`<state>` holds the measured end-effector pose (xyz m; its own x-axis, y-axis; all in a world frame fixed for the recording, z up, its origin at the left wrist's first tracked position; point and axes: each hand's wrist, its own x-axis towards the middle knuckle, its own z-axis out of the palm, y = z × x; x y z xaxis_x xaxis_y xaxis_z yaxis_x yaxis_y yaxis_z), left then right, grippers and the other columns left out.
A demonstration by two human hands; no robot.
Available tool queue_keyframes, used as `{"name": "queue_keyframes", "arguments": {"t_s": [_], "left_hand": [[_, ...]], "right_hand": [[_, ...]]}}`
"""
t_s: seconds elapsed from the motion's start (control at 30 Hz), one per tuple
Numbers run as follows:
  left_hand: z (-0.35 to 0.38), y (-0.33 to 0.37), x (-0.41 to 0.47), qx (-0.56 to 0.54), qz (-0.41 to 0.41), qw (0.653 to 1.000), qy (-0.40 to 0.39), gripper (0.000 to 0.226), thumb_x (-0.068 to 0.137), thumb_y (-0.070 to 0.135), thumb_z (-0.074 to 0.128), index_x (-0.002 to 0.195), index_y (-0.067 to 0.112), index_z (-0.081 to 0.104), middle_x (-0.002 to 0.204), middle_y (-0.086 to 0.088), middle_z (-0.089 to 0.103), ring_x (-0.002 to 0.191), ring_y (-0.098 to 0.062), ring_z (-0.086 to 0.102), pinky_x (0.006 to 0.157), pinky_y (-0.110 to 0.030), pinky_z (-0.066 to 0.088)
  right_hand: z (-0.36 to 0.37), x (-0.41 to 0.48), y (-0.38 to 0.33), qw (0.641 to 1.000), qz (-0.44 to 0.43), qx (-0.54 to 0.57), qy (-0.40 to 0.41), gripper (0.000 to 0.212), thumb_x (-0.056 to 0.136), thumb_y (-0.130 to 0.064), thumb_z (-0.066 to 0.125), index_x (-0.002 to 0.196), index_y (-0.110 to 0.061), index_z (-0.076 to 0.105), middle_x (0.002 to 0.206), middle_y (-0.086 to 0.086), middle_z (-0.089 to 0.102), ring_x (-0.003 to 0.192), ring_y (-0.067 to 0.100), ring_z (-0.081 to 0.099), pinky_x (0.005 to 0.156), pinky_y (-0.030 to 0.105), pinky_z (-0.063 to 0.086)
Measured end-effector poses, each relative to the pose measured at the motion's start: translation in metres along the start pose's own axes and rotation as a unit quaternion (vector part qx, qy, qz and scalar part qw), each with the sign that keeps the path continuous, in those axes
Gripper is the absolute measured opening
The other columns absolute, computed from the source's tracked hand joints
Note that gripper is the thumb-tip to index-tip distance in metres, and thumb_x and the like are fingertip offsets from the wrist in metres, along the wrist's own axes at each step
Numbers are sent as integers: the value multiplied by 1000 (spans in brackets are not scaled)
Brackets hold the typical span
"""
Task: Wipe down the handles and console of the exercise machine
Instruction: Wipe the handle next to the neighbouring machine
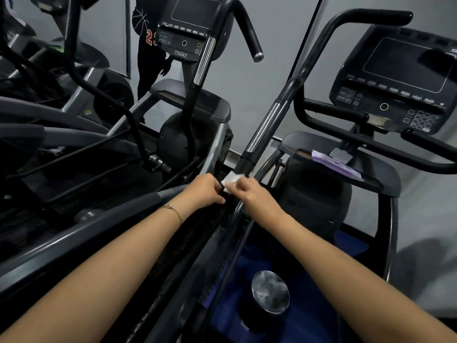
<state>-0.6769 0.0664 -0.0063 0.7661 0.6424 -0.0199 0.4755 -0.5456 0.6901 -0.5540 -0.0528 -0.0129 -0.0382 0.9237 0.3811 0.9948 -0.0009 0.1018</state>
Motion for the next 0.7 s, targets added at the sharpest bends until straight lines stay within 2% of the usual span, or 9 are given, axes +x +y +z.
{"name": "queue_keyframes", "arguments": {"t_s": [0.1,0.17,0.23,0.3,0.37,0.4,0.53,0.6,0.7], "left_hand": [[0,-6,-7,-7,-13,1000,0,30,76,20,75,99,1,70,85,-13,64,73,-21,61,73,-32,52],[1,-6,-11,-25,-17,1000,6,39,77,20,76,111,4,68,102,-11,69,92,-25,67,79,-31,53],[2,-6,-14,-37,-21,999,15,42,77,22,76,116,7,66,109,-9,69,94,-22,67,80,-28,53],[3,-7,-16,-45,-22,998,26,41,78,23,75,115,9,66,108,-8,69,85,-18,66,77,-25,52],[5,-9,-17,-49,-23,998,32,40,78,24,75,114,11,67,108,-8,70,90,-18,66,78,-24,49],[5,-10,-18,-50,-25,998,34,40,78,25,75,115,11,67,110,-8,69,97,-18,65,83,-25,49],[5,-9,-17,-55,-24,998,27,39,79,25,74,115,12,67,113,-6,68,106,-20,62,94,-30,49],[4,-10,-20,-55,-20,998,11,36,80,23,73,114,10,67,108,-8,68,96,-20,65,85,-26,51],[-2,-15,-28,-82,-41,995,-33,25,79,15,74,102,6,69,75,-11,60,55,-16,52,56,-23,45]], "right_hand": [[-7,2,6,997,-46,-40,-37,53,71,6,66,122,-9,57,94,12,54,84,29,52,61,42,52],[-8,16,12,999,34,-16,-1,29,90,-12,53,118,-11,59,94,3,47,89,21,43,80,47,47],[-2,18,7,996,83,-11,35,27,96,-22,42,115,-13,59,90,-4,42,92,21,43,89,45,42],[1,9,-12,997,78,12,13,28,89,-7,51,116,-11,59,92,3,47,92,31,50,76,46,48],[3,-3,-14,1000,-3,-16,-16,54,69,12,62,119,-10,59,92,13,54,82,33,54,58,41,51],[2,-2,-4,998,-19,-39,-36,60,66,14,62,120,-10,59,92,14,55,81,32,53,57,40,51],[1,14,0,987,143,52,47,26,92,-16,51,116,-10,62,93,6,50,86,14,45,75,32,42],[13,5,-17,986,146,58,60,25,94,-28,50,107,-11,63,90,4,50,83,10,43,75,28,39],[17,-11,-34,996,76,34,15,19,92,-27,51,103,-18,63,93,5,52,87,12,44,77,27,38]]}}
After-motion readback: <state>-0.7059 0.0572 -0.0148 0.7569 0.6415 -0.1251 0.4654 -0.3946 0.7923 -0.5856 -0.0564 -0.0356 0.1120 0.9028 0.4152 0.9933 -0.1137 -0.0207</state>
